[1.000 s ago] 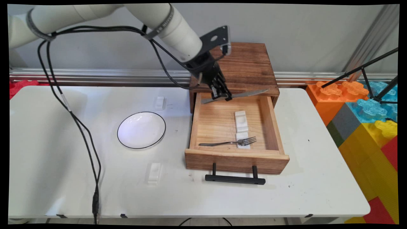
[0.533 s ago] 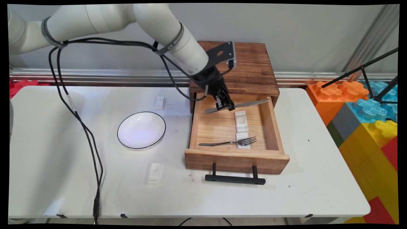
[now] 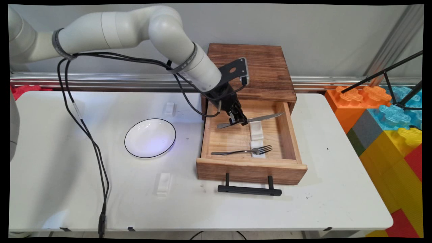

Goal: Place the picked object into the drawer

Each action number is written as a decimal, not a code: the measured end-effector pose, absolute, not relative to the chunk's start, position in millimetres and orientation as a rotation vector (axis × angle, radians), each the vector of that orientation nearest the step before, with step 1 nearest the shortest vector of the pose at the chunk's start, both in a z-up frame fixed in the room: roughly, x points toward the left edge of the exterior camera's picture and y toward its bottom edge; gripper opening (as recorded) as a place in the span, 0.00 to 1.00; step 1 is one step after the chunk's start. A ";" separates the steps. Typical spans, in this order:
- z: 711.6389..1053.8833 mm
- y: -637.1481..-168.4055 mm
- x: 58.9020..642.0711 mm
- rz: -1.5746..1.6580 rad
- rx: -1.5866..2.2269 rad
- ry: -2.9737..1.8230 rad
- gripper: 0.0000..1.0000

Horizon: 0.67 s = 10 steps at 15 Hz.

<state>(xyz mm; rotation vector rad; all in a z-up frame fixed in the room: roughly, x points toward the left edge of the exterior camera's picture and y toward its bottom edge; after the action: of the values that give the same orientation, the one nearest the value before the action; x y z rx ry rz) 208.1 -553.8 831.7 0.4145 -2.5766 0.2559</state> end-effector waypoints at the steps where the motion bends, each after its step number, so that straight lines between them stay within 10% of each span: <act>1: 828.0 -554.6 208.7 0.256 0.417 -2.575 0.00; 10: 796.1 -559.2 213.5 0.257 0.418 -2.576 0.00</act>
<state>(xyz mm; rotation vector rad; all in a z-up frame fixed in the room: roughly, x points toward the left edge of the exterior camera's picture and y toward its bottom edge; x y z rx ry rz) 213.5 -559.2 796.1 0.4178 -2.5755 0.2566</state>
